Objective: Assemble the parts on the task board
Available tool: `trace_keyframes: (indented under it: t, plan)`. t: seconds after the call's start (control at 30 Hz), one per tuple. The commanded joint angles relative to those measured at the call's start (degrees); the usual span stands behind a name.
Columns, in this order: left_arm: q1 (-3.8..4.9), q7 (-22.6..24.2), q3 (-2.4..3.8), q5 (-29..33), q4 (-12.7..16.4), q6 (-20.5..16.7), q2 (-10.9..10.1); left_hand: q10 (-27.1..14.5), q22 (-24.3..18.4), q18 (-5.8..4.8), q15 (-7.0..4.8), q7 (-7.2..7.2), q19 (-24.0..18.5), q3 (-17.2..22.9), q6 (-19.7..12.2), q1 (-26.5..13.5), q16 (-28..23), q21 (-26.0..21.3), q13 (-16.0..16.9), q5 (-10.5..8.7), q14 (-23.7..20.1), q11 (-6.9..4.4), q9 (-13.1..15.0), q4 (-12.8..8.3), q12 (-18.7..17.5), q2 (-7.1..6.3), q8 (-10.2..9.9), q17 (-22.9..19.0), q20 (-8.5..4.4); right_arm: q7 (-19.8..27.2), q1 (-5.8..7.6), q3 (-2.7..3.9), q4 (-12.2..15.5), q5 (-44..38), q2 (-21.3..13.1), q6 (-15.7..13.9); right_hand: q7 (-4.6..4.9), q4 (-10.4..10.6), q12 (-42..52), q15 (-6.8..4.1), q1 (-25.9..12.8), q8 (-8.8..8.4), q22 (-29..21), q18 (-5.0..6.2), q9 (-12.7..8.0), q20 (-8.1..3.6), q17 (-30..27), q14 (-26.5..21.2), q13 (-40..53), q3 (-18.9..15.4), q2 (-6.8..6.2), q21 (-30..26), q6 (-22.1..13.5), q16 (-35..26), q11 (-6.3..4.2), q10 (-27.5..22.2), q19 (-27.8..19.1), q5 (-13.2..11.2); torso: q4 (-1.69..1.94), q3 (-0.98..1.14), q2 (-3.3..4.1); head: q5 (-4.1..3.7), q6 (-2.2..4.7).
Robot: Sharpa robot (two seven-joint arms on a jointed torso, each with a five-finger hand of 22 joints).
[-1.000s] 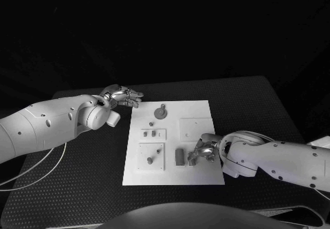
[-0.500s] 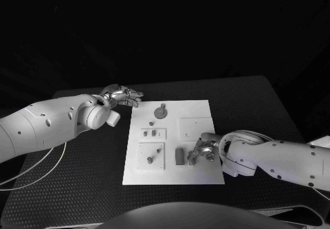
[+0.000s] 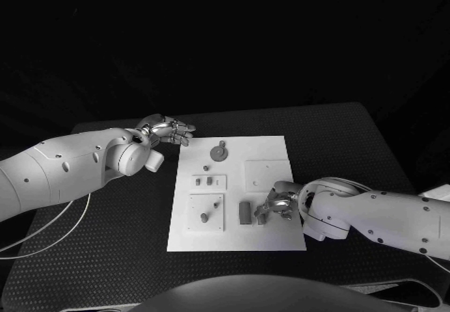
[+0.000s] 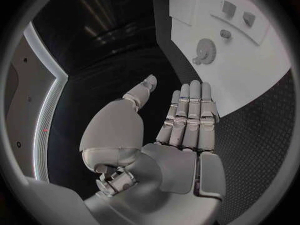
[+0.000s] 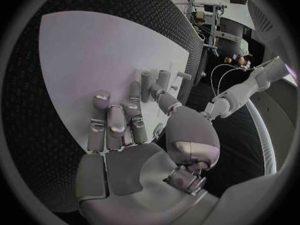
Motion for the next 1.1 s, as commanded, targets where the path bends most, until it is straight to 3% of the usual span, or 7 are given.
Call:
trace_keyframes:
  t: [0.03, 0.53, 0.87, 1.1]
  plan:
    - [0.08, 0.32, 0.03, -0.17, 0.13, 0.24, 0.09, -0.27, -0.07, 0.5, 0.4, -0.14, -0.28, -0.28, -0.45, -0.46, -0.25, 0.17, -0.08, -0.19, -0.05, -0.01, -0.05, 0.07, 0.16, -0.26, 0.28, 0.06, -0.06, 0.12, -0.1, -0.01, 0.01, 0.23, 0.1, 0.74, 0.49, 0.44, -0.25, -0.11, -0.5, -0.03, 0.01, 0.93, -0.04, -0.02, -0.07, -0.36, 0.08, 0.19, -0.61, -0.26, -0.15, -0.32, 0.05, -0.07, 0.38, -0.21, -0.01, 0.02, 0.0, -0.01, -0.05]
    - [0.08, 0.24, 0.03, -0.22, 0.1, 0.12, 0.06, -0.28, -0.08, 0.51, 0.4, -0.14, -0.29, -0.27, -0.46, -0.44, -0.29, 0.18, -0.08, -0.19, -0.05, -0.01, -0.06, 0.07, 0.15, -0.25, 0.29, 0.12, -0.06, 0.33, -0.1, -0.01, 0.1, 1.39, 0.01, 0.24, 0.57, 1.25, -0.34, -0.1, -1.54, -0.11, 0.02, 0.93, -0.17, -0.13, -0.49, -0.73, 0.17, 0.92, -1.91, -0.41, -0.34, -0.43, 0.12, -0.25, 0.37, -0.21, 0.01, 0.0, 0.0, -0.03, -0.17]
    - [0.08, 0.13, 0.03, -0.3, 0.14, 0.02, -0.01, -0.28, -0.08, 0.51, 0.4, -0.14, -0.29, -0.26, -0.47, -0.39, -0.32, 0.18, -0.08, -0.19, -0.04, -0.01, -0.07, 0.05, 0.15, -0.26, 0.3, 0.15, -0.06, 0.39, -0.1, -0.01, -0.17, 1.59, -0.27, 0.55, 0.57, 2.91, -0.37, -0.09, -2.79, -0.05, 0.06, 0.93, -0.25, -0.21, -0.56, -0.81, 0.26, 1.74, -4.29, -0.51, -0.38, -0.46, 0.12, -0.27, 0.47, -0.21, -0.01, -0.01, -0.01, 0.0, -0.13]
    - [0.08, 0.12, 0.03, -0.31, 0.14, -0.03, 0.01, -0.29, -0.08, 0.51, 0.4, -0.14, -0.3, -0.26, -0.47, -0.37, -0.34, 0.18, -0.08, -0.19, -0.03, -0.01, -0.07, 0.04, 0.15, -0.28, 0.3, 0.18, -0.06, 0.38, -0.1, -0.01, -0.31, 1.58, -0.37, 0.64, 0.56, 2.99, -0.37, -0.09, -2.72, -0.04, 0.07, 0.93, -0.25, -0.24, -0.54, -0.8, 0.27, 1.92, -4.27, -0.52, -0.38, -0.46, 0.11, -0.27, 0.48, -0.2, -0.03, 0.02, -0.01, -0.02, -0.09]
